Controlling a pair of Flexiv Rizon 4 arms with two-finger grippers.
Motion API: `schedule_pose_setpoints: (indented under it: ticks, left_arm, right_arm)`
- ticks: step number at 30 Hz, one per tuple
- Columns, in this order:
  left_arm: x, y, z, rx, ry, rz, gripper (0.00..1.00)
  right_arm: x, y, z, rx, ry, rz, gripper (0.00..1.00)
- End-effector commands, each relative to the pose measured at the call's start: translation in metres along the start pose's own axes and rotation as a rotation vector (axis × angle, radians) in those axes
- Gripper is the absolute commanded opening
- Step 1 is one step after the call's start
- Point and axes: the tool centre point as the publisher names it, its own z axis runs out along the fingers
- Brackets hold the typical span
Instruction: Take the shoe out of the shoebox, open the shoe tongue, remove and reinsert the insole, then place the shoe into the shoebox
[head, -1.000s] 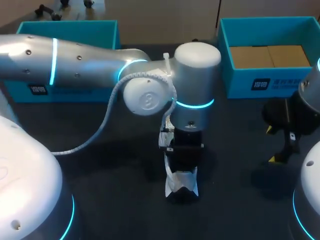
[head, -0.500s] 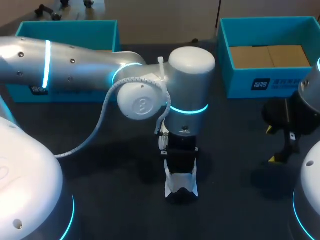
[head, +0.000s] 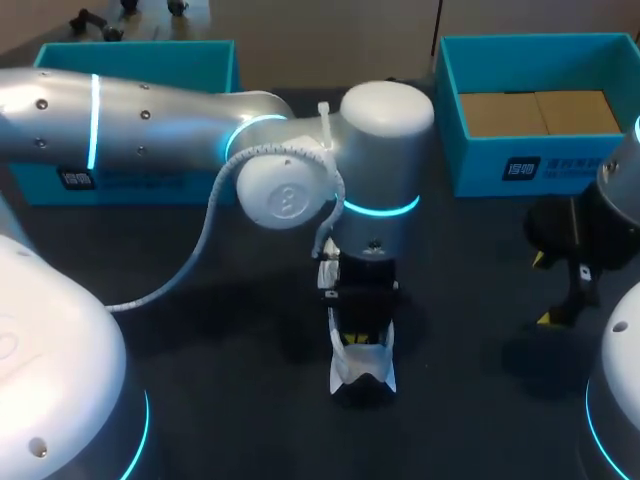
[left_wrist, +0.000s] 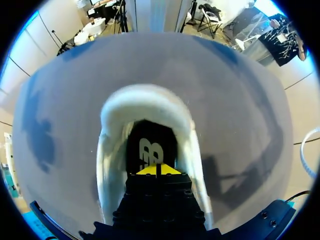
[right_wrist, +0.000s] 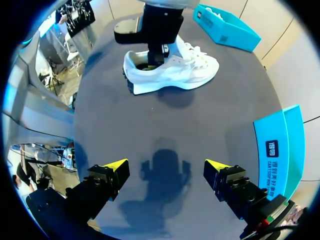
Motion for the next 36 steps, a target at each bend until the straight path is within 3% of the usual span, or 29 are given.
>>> schedule_pose_setpoints:
  ticks: [1, 9, 13, 27, 29, 36]
  left_arm:
    - [0.011, -0.006, -0.023, 0.004, -0.011, 0.013, 0.0]
    - [0.004, -0.013, -0.037, -0.034, -0.021, 0.011, 0.0]
    - [0.001, -0.013, -0.037, -0.09, -0.03, -0.021, 0.0]
    - [-0.005, 0.006, -0.033, -0.171, -0.025, -0.091, 0.0]
    - [-0.006, 0.008, -0.031, -0.184, -0.021, -0.097, 0.25]
    - [-0.007, 0.013, -0.03, -0.198, -0.014, -0.119, 0.61]
  right_arm:
    - [0.001, 0.0, 0.001, 0.001, -0.002, 0.0, 1.0]
    - [0.001, 0.0, 0.001, 0.001, -0.002, 0.0, 1.0]
    - [0.001, 0.0, 0.001, 0.001, -0.002, 0.0, 1.0]
    - [0.001, 0.0, 0.001, 0.001, -0.002, 0.0, 1.0]
    - [0.001, 0.0, 0.001, 0.001, -0.002, 0.0, 1.0]
    - [0.001, 0.0, 0.001, 0.001, -0.002, 0.0, 1.0]
